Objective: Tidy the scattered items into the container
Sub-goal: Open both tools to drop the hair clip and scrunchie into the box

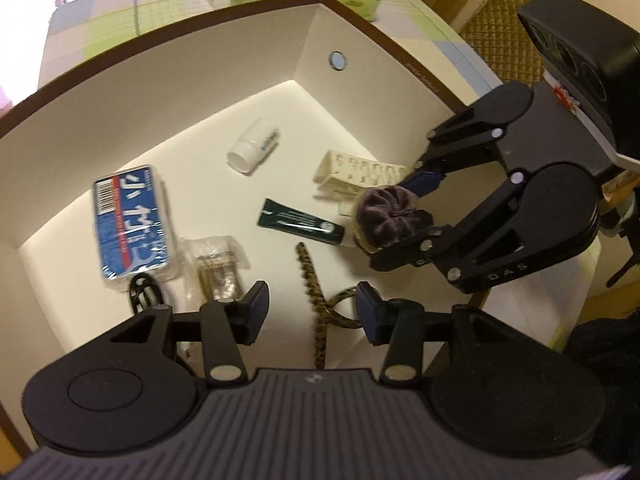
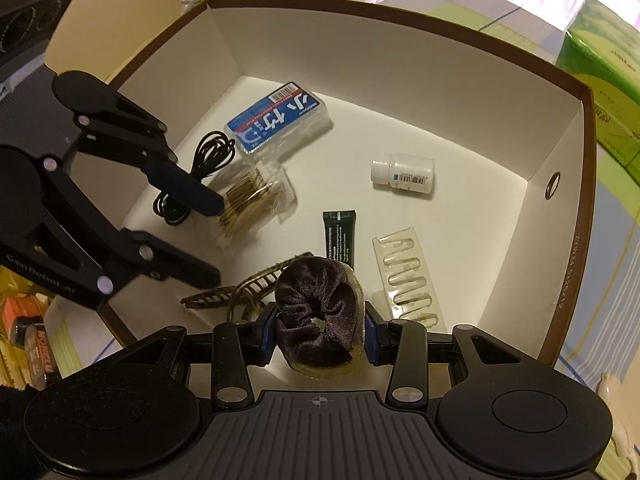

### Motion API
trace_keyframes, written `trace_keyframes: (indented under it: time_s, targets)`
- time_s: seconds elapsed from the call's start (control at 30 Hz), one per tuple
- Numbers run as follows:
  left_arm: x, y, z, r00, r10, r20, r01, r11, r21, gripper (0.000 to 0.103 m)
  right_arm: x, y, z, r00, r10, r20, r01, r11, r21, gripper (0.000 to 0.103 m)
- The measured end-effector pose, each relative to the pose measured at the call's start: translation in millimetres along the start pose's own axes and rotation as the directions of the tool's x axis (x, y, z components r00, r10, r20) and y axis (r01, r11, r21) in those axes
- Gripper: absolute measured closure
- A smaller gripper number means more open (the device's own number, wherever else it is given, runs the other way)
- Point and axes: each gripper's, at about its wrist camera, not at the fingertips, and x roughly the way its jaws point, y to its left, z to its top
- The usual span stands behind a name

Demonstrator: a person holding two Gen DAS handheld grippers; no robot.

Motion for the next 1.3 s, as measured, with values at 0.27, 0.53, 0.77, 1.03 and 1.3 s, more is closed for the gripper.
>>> trace_keyframes:
  time_s: [0.27, 0.53, 0.77, 1.03, 1.3]
  targets:
    - [-14, -2, -6, 0.999, 0.027, 0.018, -0.026, 0.999, -0.038, 0.050, -12, -1, 1, 0.998, 0.036, 0.049, -0.037, 0.999, 0.022, 0.021]
    - [-36, -11, -13, 0.994, 0.080, 0.068, -0.075, 0.994, -0.078, 0.034, -31, 13, -10, 0.997, 0.003, 0.071, -0.004, 1.000, 0.021, 0.021]
    - [-58, -23, -26, 0.983, 0.144, 0.114, -0.128, 0.982, -0.135, 0.024, -67, 30, -31, 0.978, -0.079, 0.195, 0.075, 0.997, 0.028, 0.000]
    - [-81, -41, -43, 0.961, 0.224, 0.165, -0.187, 0.959, -0.212, 0.019, -89, 41, -54, 0.955, -0.134, 0.265, 0.115, 0.989, 0.088, 0.000]
    - [-93, -62, -64, 0.939, 0.290, 0.186, -0.236, 0.935, -0.265, 0.015, -98, 45, -79, 0.942, -0.174, 0.288, 0.142, 0.981, 0.130, 0.000]
